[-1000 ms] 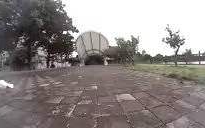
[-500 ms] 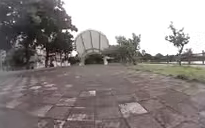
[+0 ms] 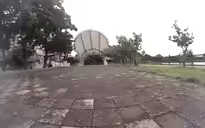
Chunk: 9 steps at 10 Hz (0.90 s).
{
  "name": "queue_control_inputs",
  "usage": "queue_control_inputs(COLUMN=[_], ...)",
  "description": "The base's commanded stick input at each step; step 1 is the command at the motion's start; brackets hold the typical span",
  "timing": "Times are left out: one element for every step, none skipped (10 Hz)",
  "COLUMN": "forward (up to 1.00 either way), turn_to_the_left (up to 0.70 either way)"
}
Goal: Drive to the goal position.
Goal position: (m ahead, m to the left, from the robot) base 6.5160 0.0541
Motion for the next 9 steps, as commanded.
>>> queue_control_inputs(forward=[1.00,1.00,1.00,1.00,1.00,1.00,1.00,1.00,1.00], turn_to_the_left=[0.00,0.00,0.00,0.00,0.00,0.00,0.00,0.00,0.00])
